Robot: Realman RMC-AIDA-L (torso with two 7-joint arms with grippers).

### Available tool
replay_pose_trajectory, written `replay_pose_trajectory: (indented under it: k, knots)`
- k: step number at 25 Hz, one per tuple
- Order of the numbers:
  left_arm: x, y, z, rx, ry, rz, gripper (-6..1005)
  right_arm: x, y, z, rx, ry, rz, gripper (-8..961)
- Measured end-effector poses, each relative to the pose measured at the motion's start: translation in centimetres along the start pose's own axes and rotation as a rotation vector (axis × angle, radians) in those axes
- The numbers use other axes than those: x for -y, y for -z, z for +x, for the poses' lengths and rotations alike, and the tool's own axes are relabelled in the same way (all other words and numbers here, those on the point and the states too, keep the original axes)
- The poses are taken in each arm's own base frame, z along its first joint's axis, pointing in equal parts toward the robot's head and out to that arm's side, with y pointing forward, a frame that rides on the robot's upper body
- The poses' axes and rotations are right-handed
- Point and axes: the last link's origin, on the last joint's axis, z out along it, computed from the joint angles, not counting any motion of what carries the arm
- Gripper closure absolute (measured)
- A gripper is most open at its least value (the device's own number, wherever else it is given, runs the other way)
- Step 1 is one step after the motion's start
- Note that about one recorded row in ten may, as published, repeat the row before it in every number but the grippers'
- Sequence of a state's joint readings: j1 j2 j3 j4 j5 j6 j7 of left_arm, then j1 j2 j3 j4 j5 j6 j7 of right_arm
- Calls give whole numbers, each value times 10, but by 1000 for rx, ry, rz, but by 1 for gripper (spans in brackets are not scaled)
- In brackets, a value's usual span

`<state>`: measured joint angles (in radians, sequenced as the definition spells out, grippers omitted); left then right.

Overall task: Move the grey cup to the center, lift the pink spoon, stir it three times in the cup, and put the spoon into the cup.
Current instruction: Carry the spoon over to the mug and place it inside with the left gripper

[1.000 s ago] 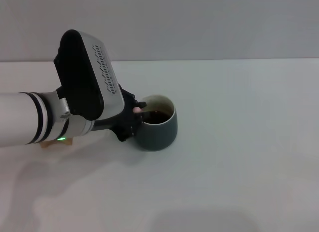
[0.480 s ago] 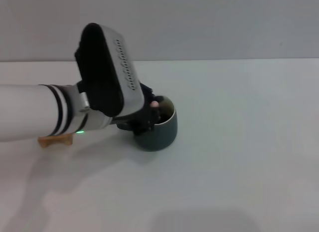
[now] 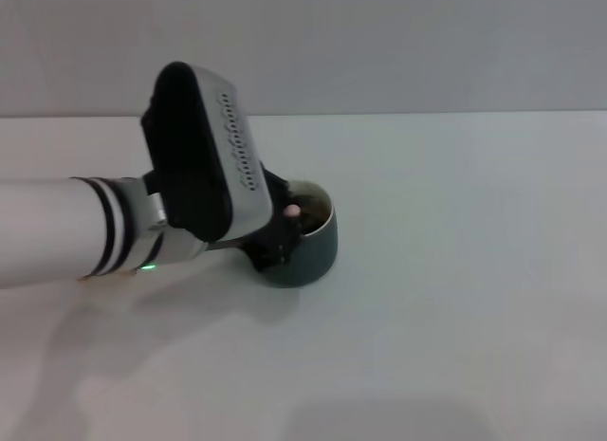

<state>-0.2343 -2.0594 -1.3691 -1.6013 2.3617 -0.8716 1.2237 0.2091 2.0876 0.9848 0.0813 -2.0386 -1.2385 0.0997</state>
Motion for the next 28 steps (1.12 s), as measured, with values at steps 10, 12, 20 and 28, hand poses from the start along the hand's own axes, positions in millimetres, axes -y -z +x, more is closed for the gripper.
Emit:
replay_pose_trajectory:
  k: [10,12,20,28]
  knots:
    - [14,11,-19,36,48,50,853,-2,-1,-1,2,3,-10,954]
    - [16,10,-15,29,40,51,853,-2,-1,-1,3,3,-10,954]
    - [5,-3,8,-14,-24,3,853,0,1,0,2,-1,-8,954]
    - [1,0,1,3,-18,4,852,-2,-1,-1,4,-3,-11,954]
